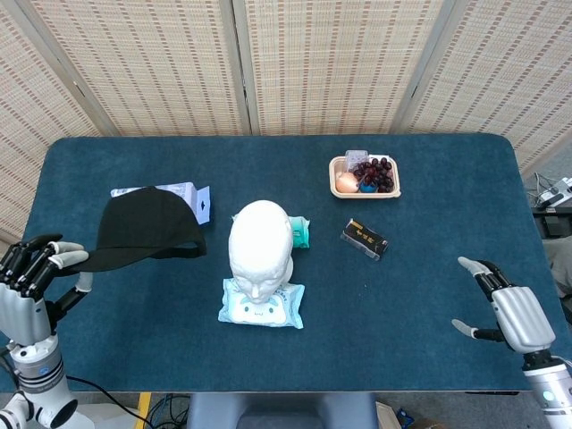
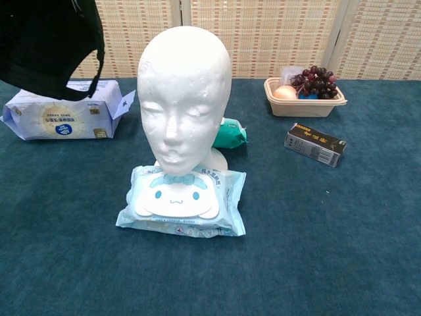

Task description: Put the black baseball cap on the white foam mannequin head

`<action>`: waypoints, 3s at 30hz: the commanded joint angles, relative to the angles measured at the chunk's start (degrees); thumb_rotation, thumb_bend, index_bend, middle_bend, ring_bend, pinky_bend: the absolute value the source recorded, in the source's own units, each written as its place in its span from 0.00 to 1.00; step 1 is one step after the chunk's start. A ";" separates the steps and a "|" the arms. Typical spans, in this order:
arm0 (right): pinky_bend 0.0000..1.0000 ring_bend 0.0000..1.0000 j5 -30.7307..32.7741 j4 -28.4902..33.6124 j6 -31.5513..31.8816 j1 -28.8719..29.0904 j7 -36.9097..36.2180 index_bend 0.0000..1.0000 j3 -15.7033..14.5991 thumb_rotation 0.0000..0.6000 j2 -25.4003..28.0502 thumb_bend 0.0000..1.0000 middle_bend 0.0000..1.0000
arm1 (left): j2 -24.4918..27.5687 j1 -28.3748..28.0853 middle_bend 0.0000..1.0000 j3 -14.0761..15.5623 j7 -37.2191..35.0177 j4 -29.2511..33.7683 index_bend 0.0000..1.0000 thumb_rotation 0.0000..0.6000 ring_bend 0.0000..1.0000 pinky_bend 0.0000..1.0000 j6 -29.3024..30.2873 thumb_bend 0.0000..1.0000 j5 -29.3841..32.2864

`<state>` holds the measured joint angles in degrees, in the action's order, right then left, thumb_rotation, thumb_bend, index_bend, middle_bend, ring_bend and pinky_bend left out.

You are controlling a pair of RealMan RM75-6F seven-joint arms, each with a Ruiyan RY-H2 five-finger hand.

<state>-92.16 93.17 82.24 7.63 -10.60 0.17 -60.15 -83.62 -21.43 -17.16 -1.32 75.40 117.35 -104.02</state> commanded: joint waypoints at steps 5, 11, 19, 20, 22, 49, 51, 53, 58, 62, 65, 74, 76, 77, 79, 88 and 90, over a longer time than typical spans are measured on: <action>0.48 0.14 0.11 -0.13 -0.01 0.03 -0.50 0.06 0.07 1.00 0.09 0.00 0.20 | 0.04 -2.42 0.55 -1.60 1.66 2.00 0.87 1.00 0.40 0.49 -2.36 0.29 0.33; 0.48 0.14 0.34 -0.29 0.00 0.01 -1.05 0.06 0.18 1.00 0.23 0.00 0.20 | -0.30 -4.76 0.55 -2.69 3.12 2.93 0.87 1.00 0.40 0.50 -4.61 0.29 0.51; 0.48 0.14 0.44 -0.41 0.29 -0.14 -1.60 0.06 0.27 1.00 0.42 0.00 0.20 | -0.27 -7.88 0.56 -4.10 4.66 4.15 0.87 1.00 0.40 0.50 -7.64 0.29 0.91; 0.48 0.14 0.45 -0.42 0.32 -0.15 -1.67 0.06 0.28 1.00 0.44 0.00 0.20 | -0.26 -8.28 0.56 -4.28 4.89 4.27 0.87 1.00 0.40 0.50 -8.02 0.29 0.96; 0.48 0.14 0.45 -0.44 0.38 -0.19 -1.87 0.06 0.29 1.00 0.52 0.00 0.20 | -0.22 -9.24 0.56 -4.65 5.38 4.59 0.87 1.00 0.40 0.50 -9.06 0.29 1.10; 0.48 0.14 0.01 -0.87 1.19 -0.54 -3.77 0.06 0.32 1.00 1.11 0.00 0.20 | -0.80 -16.24 0.57 -8.18 6.76 1.90 0.88 1.00 0.41 0.50 -14.35 0.29 6.29; 0.48 0.14 0.01 -0.89 1.30 -0.57 -4.04 0.06 0.36 1.00 1.14 0.00 0.20 | -0.74 -16.87 0.57 -8.43 7.17 2.17 0.88 1.00 0.41 0.50 -14.88 0.29 6.58; 0.48 0.14 0.04 -0.93 1.35 -0.59 -4.32 0.06 0.39 1.00 1.19 0.00 0.20 | -0.77 -17.44 0.57 -8.54 7.64 2.52 0.88 1.00 0.41 0.50 -15.41 0.29 6.78; 0.48 0.14 0.07 -1.11 1.57 -0.67 -5.22 0.06 0.45 1.00 1.41 0.00 0.20 | -1.04 -19.00 0.57 -8.56 9.52 3.43 0.88 1.00 0.41 0.50 -16.92 0.29 7.09; 0.48 0.14 0.08 -1.33 1.87 -0.81 -6.09 0.06 0.49 1.00 1.64 0.00 0.20 | -1.58 -20.26 0.57 -8.60 10.57 3.64 0.88 1.00 0.41 0.50 -17.86 0.29 7.29; 0.48 0.14 0.18 -1.53 1.94 -0.84 -6.80 0.06 0.57 1.00 1.79 0.00 0.20 | -1.91 -21.11 0.57 -8.38 11.33 3.62 0.88 1.00 0.41 0.50 -18.56 0.29 7.21; 0.48 0.14 0.08 -1.89 2.11 -0.89 -8.06 0.06 0.61 1.00 2.05 0.00 0.20 | -3.16 -23.87 0.57 -8.49 12.97 4.31 0.88 1.00 0.41 0.50 -20.34 0.29 7.42; 0.48 0.14 0.04 -1.95 2.19 -0.93 -8.28 0.06 0.59 1.00 2.10 0.00 0.20 | -3.55 -24.59 0.57 -8.56 13.48 4.57 0.89 1.00 0.41 0.50 -20.72 0.29 7.38; 0.48 0.14 0.03 -1.98 2.24 -0.96 -8.40 0.06 0.59 1.00 2.13 0.00 0.20 | -3.75 -24.89 0.57 -8.61 13.73 4.67 0.89 1.00 0.41 0.50 -20.88 0.29 7.42; 0.48 0.14 0.00 -2.05 2.39 -1.01 -8.73 0.06 0.62 1.00 2.20 0.00 0.20 | -4.25 -25.58 0.57 -8.79 14.27 4.84 0.89 1.00 0.41 0.50 -21.29 0.29 7.68; 0.48 0.14 0.36 -2.50 2.34 -1.07 -10.50 0.06 0.74 1.00 2.60 0.00 0.20 | -6.51 -29.07 0.58 -9.93 14.82 2.81 0.89 1.00 0.41 0.50 -23.26 0.29 9.17; 0.48 0.14 0.36 -2.56 2.26 -1.04 -10.75 0.06 0.74 1.00 2.66 0.00 0.20 | -7.13 -29.66 0.58 -9.94 14.68 2.20 0.89 1.00 0.41 0.50 -23.48 0.29 9.42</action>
<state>-91.81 90.62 84.52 6.58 -21.38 0.90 -57.50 -90.57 -50.90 -27.06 13.42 77.77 94.00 -94.73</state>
